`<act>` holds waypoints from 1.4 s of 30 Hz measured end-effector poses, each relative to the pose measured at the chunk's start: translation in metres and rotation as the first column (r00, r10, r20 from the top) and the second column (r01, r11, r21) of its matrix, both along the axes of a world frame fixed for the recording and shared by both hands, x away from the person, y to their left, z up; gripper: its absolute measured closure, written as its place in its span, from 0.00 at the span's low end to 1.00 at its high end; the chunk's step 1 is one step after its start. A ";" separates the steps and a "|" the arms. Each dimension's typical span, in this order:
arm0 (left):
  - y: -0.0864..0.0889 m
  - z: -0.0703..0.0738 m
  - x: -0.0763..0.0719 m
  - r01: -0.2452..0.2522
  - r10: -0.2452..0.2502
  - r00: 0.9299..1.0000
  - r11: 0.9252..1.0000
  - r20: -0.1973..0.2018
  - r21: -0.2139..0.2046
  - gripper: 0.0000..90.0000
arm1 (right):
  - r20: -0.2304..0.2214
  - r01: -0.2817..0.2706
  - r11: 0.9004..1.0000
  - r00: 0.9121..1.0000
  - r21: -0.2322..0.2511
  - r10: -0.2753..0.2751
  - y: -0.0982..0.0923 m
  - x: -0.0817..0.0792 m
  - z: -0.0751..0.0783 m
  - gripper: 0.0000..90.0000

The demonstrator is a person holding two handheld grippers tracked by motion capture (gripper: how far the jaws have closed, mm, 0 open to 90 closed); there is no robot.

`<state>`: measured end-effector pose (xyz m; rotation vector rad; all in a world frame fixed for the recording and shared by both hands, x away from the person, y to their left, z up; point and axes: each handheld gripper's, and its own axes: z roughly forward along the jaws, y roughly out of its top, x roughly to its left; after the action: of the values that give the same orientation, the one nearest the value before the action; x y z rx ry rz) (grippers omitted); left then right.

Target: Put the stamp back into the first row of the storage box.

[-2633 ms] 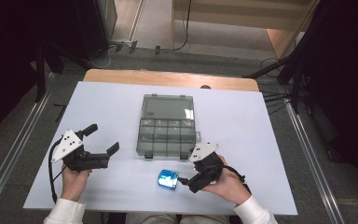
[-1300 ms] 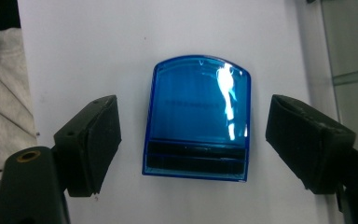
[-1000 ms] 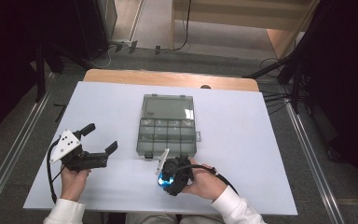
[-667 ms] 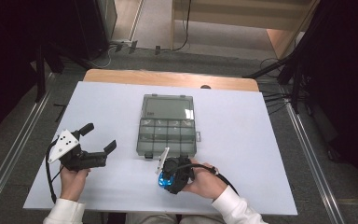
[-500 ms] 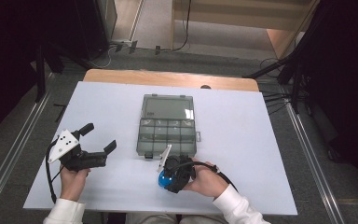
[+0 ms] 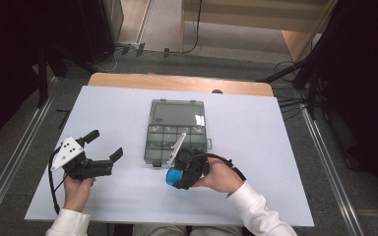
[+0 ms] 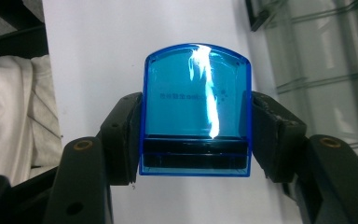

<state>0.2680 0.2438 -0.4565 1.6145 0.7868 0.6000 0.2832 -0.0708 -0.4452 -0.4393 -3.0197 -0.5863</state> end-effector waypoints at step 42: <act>0.000 -0.006 0.004 0.037 -0.039 0.998 0.998 -0.047 -0.052 0.00 | -0.046 0.072 0.997 0.996 -0.021 -0.073 -0.001 0.123 0.048 0.47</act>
<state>0.2723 0.2436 -0.4625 1.5984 0.7989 0.5117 0.4061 -0.0714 -0.3973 -0.5578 -2.9779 -0.5438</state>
